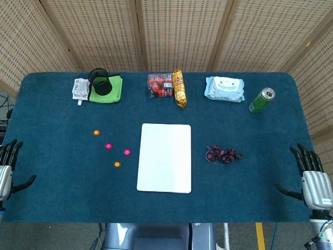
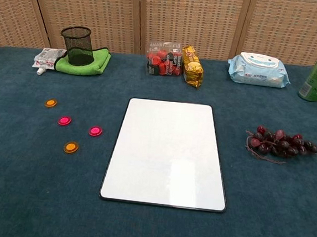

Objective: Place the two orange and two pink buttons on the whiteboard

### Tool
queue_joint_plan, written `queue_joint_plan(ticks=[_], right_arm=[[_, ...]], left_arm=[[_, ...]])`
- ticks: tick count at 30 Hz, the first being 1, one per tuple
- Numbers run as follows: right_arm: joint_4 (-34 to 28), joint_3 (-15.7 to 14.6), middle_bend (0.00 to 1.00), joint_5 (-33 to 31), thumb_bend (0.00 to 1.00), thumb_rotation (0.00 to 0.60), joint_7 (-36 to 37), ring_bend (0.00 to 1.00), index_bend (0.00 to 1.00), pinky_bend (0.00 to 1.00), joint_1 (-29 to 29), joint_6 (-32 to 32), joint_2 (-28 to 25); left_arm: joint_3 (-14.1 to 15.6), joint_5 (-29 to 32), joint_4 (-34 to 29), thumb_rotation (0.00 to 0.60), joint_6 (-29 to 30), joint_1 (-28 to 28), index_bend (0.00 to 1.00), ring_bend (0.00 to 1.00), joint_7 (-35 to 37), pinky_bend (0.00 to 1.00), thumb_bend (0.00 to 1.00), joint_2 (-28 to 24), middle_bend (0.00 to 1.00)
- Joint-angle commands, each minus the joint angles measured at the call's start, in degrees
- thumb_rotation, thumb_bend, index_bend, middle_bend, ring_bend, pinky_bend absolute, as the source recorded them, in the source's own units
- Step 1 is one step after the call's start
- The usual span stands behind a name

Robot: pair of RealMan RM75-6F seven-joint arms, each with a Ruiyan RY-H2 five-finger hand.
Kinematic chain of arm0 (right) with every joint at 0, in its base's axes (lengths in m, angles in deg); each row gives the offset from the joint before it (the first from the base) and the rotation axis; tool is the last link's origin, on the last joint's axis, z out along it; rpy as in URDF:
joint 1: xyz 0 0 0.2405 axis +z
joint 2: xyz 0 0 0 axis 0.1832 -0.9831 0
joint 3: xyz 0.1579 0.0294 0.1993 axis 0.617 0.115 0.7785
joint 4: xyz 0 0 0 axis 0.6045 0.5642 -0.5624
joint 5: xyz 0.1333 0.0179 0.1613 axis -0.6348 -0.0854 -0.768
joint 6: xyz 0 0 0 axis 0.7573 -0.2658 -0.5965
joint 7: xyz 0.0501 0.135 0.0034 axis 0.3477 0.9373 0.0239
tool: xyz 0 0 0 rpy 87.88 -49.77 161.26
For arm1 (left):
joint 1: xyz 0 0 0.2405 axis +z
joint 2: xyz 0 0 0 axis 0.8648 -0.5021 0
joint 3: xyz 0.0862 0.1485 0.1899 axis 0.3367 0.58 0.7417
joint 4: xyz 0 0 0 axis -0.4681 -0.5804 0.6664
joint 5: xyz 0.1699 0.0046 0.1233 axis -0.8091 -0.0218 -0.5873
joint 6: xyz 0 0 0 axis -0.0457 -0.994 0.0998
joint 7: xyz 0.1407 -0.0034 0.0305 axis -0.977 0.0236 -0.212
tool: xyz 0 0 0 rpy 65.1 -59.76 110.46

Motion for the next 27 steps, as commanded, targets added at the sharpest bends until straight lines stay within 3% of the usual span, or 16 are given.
queue_joint_plan(ticks=[1,9,14,20,27], right_arm=[[-0.06,-0.02,0.0,-0.03,0.06,0.6,-0.02,0.0,0.0,0.0,-0.02,-0.05,-0.02],[-0.14,-0.08,0.0,0.02,0.07,0.6,0.19,0.0,0.0,0.0,-0.07,-0.12,-0.1],[-0.42,-0.06,0.0,-0.33,0.06,0.6,0.13,0.0,0.0,0.0,0.01,-0.58,-0.19],[-0.63,-0.05,0.0,-0.44,0.07,0.6,0.17,0.0,0.0,0.0,0.01,-0.74,-0.33],[-0.61,-0.09,0.0,-0.56,0.07,0.6,0.9,0.0,0.0,0.0,0.15,-1.3,-0.64]], left_arm=[[-0.34,-0.63,0.4,0.6,-0.37,0.11,0.0,0.0,0.27,0.0,0.23,0.12,0.0],[-0.91,-1.86,0.64,0.6,-1.34,0.4,0.0,0.0,0.74,0.0,0.23,0.05,0.0],[-1.17,-3.92,-0.15,0.6,-5.43,-2.17,0.01,0.0,-0.71,0.0,0.23,0.2,0.0],[-1.8,-7.38,-2.1,0.6,-14.32,-8.96,0.3,0.0,-7.19,0.0,0.25,2.79,0.0],[-4.42,-2.61,-4.49,0.6,-23.79,-14.47,0.39,0.0,-17.98,0.0,0.34,7.74,0.0]])
